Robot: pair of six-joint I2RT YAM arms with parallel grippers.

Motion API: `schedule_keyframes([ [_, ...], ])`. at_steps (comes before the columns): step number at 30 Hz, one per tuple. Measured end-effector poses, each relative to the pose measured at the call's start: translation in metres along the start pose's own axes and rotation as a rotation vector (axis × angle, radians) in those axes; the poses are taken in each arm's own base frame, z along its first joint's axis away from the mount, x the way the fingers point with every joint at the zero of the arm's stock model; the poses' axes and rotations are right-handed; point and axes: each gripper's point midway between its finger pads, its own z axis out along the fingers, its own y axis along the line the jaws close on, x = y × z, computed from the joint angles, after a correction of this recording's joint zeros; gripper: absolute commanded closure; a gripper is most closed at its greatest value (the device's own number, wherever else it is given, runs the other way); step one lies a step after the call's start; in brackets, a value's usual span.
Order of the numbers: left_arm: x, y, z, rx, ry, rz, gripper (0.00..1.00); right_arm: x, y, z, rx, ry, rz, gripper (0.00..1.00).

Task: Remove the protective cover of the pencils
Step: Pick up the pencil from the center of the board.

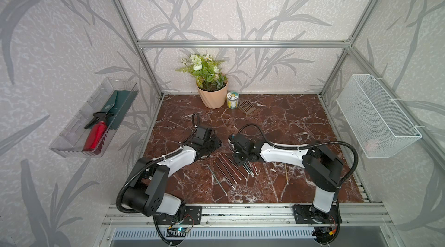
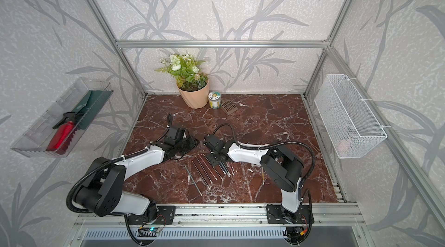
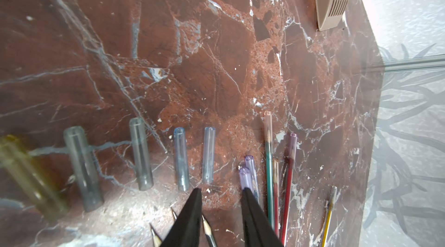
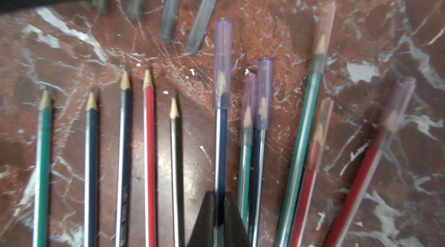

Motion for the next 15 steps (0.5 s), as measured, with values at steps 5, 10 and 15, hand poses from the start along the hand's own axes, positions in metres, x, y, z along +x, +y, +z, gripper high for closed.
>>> schedule_keyframes([
  [5,-0.002,-0.011,-0.003,0.059,-0.014,0.001,0.65,-0.008,0.006,-0.010,-0.040,-0.047,0.003,1.00],
  [10,-0.003,-0.015,-0.006,0.090,-0.029,0.002,0.64,-0.009,0.010,-0.010,-0.061,-0.050,0.002,1.00],
  [15,-0.004,-0.019,-0.006,0.111,-0.031,0.004,0.64,-0.010,0.016,-0.011,-0.077,-0.057,-0.004,1.00],
])
